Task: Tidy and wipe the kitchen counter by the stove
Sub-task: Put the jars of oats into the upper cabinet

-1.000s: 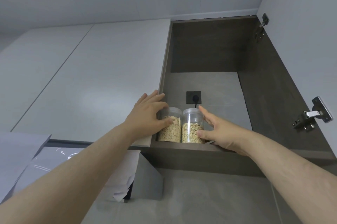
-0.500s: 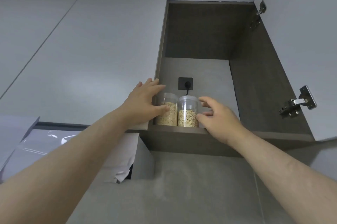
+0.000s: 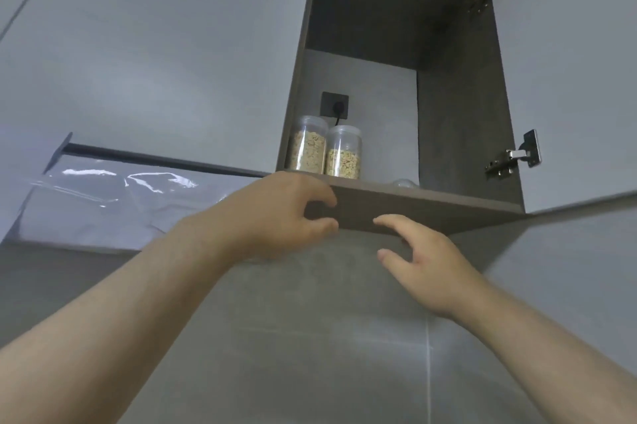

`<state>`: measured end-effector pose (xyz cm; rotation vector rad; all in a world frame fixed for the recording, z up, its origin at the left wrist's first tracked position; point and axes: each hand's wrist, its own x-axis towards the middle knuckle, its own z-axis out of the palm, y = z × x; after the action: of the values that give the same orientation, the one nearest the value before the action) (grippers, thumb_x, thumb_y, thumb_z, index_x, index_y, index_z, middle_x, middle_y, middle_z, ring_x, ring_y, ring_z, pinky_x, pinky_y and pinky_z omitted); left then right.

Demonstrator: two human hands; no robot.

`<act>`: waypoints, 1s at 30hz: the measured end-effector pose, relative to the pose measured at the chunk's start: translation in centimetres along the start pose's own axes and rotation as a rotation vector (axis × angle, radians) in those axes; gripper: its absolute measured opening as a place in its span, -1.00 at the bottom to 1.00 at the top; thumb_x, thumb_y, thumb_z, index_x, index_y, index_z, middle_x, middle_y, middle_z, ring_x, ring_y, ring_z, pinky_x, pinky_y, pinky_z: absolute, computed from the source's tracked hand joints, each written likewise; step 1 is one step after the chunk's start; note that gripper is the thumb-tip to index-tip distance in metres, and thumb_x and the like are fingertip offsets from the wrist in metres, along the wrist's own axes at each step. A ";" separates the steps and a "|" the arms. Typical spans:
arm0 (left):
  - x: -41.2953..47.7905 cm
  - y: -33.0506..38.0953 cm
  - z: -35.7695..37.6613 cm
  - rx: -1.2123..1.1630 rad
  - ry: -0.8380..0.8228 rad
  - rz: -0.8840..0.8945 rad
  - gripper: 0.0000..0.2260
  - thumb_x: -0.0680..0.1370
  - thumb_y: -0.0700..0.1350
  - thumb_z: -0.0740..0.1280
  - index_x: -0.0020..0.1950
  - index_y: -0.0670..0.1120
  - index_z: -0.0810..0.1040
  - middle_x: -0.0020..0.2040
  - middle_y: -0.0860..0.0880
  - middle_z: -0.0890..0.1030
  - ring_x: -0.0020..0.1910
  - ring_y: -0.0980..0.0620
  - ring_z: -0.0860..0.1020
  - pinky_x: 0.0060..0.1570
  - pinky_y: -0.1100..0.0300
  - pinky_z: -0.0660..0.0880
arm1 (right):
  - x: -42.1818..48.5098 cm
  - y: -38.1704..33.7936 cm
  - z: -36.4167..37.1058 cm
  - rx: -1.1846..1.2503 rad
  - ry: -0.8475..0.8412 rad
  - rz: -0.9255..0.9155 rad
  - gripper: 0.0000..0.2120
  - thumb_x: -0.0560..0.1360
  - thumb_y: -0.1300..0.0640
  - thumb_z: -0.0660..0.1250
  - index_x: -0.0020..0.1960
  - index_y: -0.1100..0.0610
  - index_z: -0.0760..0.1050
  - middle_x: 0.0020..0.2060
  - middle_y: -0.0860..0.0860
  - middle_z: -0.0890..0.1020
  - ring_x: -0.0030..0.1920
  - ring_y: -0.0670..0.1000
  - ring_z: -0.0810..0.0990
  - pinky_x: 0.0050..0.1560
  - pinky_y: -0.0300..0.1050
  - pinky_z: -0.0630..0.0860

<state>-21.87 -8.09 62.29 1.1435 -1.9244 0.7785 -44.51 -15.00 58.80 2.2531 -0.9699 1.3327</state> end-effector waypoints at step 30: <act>-37.1 24.5 21.7 -0.736 -0.618 -0.511 -0.73 0.58 0.01 0.33 0.28 0.10 0.53 0.20 0.23 0.52 0.16 0.30 0.46 0.17 0.38 0.38 | -48.5 2.3 -2.4 0.459 -0.384 0.884 -0.68 0.53 0.23 0.34 0.13 -0.16 0.49 0.11 -0.16 0.60 0.11 -0.20 0.56 0.26 -0.14 0.48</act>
<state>-38.57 1.34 16.70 1.3677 -1.9659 -0.5908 -63.31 3.27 17.87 2.5761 -2.1666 1.5811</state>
